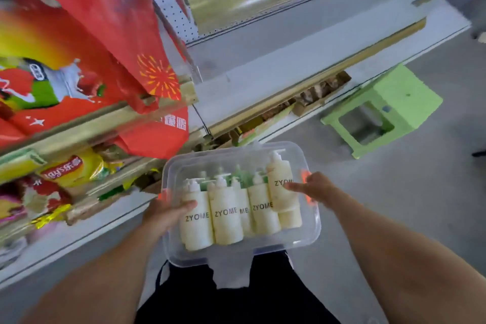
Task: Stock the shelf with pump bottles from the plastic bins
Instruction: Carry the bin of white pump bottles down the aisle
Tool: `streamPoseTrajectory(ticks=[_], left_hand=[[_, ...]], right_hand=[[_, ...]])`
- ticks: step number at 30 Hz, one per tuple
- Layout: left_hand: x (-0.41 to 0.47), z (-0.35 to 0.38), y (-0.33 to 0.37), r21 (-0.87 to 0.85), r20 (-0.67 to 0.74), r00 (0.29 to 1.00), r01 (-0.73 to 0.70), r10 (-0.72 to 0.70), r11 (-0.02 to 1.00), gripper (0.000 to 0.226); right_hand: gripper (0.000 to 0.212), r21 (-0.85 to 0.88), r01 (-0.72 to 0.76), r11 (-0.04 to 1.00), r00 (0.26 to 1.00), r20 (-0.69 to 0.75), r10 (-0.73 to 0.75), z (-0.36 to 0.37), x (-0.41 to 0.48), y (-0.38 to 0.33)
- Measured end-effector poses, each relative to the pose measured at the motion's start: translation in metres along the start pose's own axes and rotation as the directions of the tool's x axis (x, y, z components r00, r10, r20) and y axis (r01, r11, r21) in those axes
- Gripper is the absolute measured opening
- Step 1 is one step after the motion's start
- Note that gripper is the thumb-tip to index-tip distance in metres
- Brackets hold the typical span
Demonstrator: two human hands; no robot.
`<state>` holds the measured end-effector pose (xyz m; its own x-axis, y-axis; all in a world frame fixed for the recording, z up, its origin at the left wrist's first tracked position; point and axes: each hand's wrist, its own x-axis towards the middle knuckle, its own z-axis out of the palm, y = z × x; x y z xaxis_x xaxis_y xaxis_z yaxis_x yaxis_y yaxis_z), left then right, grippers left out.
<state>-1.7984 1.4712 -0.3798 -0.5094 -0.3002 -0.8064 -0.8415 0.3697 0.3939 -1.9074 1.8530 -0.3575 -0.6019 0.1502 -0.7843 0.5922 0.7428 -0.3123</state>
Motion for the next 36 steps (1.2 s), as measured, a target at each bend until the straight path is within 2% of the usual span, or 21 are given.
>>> streamPoseTrajectory(ticks=[3, 4, 6, 9, 12, 16, 23, 26, 31, 36], left_hand=[[-0.003, 0.027, -0.005, -0.138, -0.061, 0.996, 0.058, -0.067, 0.989, 0.081], [-0.003, 0.036, -0.005, -0.194, -0.09, 0.987, 0.112, -0.131, 0.974, 0.078], [-0.004, 0.052, -0.002, -0.268, -0.14, 0.958, 0.205, -0.249, 0.941, 0.072], [-0.001, 0.071, 0.003, -0.301, -0.148, 0.931, 0.279, -0.334, 0.912, 0.077], [0.006, 0.081, 0.006, -0.299, -0.155, 0.914, 0.317, -0.374, 0.9, 0.083], [0.015, 0.086, 0.013, -0.313, -0.176, 0.911, 0.308, -0.374, 0.898, 0.082], [0.025, 0.084, 0.02, -0.321, -0.185, 0.906, 0.311, -0.381, 0.895, 0.1], [0.025, 0.086, 0.022, -0.305, -0.188, 0.916, 0.288, -0.354, 0.908, 0.096], [0.019, 0.089, 0.024, -0.347, -0.208, 0.906, 0.283, -0.368, 0.894, 0.097], [0.015, 0.095, 0.028, -0.386, -0.253, 0.891, 0.264, -0.376, 0.884, 0.097]], right_hand=[[0.108, -0.094, 0.093, 0.991, 0.993, 0.078, -0.086, -0.023, 0.04, -0.02], [0.108, -0.121, 0.114, 0.986, 0.99, 0.096, -0.103, -0.029, 0.052, -0.028], [0.094, -0.179, 0.152, 0.972, 0.983, 0.125, -0.131, -0.039, 0.072, -0.042], [0.071, -0.236, 0.21, 0.949, 0.971, 0.164, -0.174, -0.051, 0.093, -0.062], [0.069, -0.291, 0.258, 0.921, 0.961, 0.179, -0.213, -0.054, 0.111, -0.079], [0.08, -0.341, 0.309, 0.888, 0.948, 0.19, -0.257, -0.056, 0.13, -0.088], [0.082, -0.356, 0.326, 0.876, 0.943, 0.193, -0.272, -0.056, 0.146, -0.087], [0.087, -0.334, 0.297, 0.895, 0.951, 0.193, -0.244, -0.056, 0.148, -0.084], [0.079, -0.35, 0.29, 0.891, 0.953, 0.196, -0.233, -0.054, 0.148, -0.081], [0.089, -0.333, 0.297, 0.895, 0.95, 0.201, -0.24, -0.051, 0.147, -0.08]])
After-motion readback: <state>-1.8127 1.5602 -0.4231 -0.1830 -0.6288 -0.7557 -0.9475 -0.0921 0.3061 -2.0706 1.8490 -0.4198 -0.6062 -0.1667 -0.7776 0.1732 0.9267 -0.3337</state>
